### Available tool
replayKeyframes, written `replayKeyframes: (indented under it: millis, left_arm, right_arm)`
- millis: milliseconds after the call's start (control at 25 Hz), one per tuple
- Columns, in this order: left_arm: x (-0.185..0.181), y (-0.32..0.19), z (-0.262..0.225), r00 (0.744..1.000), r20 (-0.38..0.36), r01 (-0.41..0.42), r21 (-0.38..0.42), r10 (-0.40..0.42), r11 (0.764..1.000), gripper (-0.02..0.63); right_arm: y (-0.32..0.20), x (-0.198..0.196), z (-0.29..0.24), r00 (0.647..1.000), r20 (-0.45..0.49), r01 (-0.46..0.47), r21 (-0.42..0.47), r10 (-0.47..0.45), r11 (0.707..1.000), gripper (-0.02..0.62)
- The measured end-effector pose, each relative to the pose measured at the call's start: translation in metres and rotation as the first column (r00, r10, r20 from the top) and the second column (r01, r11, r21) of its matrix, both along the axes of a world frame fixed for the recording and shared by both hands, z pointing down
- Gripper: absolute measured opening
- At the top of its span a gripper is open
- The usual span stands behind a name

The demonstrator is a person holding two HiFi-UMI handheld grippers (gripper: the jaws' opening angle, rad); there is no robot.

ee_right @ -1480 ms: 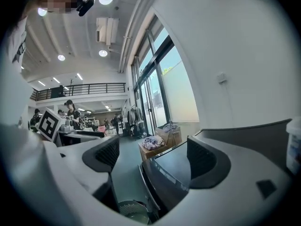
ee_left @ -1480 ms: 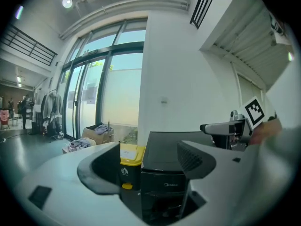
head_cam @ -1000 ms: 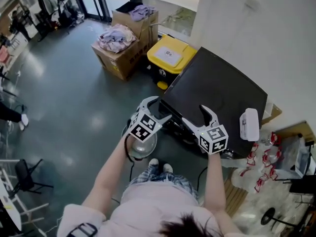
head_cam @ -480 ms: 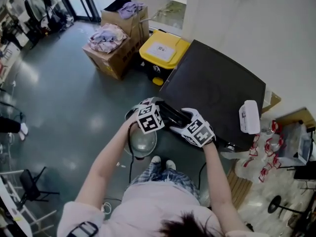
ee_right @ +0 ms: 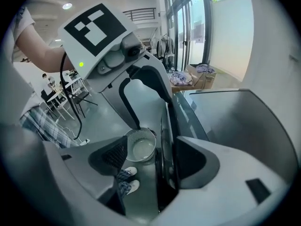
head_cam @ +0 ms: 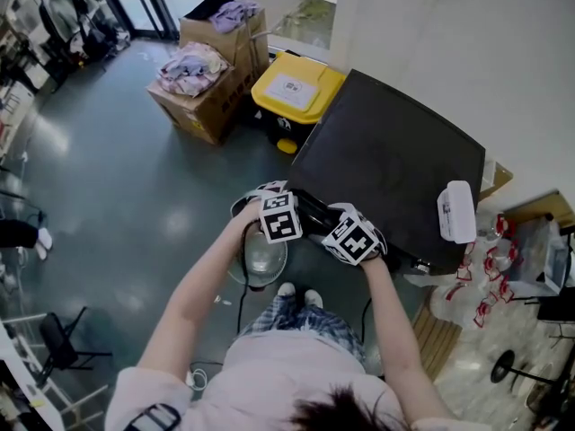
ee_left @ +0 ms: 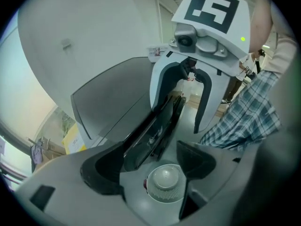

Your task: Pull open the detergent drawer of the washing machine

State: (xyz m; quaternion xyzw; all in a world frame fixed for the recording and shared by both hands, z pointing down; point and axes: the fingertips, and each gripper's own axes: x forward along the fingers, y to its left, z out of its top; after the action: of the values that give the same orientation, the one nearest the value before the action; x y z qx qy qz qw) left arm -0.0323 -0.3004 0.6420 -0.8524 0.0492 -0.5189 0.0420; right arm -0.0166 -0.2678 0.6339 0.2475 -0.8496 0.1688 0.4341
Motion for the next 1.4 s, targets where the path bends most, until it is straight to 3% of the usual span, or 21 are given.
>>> replayKeyframes:
  millis: [320, 480, 840, 1080, 1400]
  left_arm:
    - [0.002, 0.001, 0.013, 0.997, 0.058, -0.044, 0.004, 0.044, 0.999, 0.364]
    - [0.002, -0.002, 0.014, 0.996, 0.071, -0.058, 0.019, 0.056, 0.998, 0.354]
    - [0.0, -0.016, 0.013, 0.996, 0.082, -0.036, 0.141, 0.025, 0.989, 0.239]
    - [0.0, -0.027, 0.009, 0.996, 0.092, -0.019, 0.253, -0.004, 0.967, 0.13]
    - [-0.001, -0.026, 0.014, 0.989, 0.145, -0.083, 0.314, 0.039, 0.946, 0.114]
  right_arm:
    - [-0.002, 0.005, 0.004, 0.999, -0.032, -0.044, -0.004, 0.043, 0.999, 0.276]
    - [-0.006, 0.006, 0.005, 0.996, -0.066, -0.055, 0.036, 0.058, 0.998, 0.235]
    - [-0.015, 0.011, 0.009, 0.981, -0.174, -0.063, 0.126, 0.084, 0.99, 0.127]
    - [-0.019, 0.015, 0.009, 0.973, -0.21, -0.064, 0.158, 0.097, 0.985, 0.069]
    - [-0.019, 0.013, 0.011, 0.969, -0.231, -0.046, 0.163, 0.084, 0.986, 0.067]
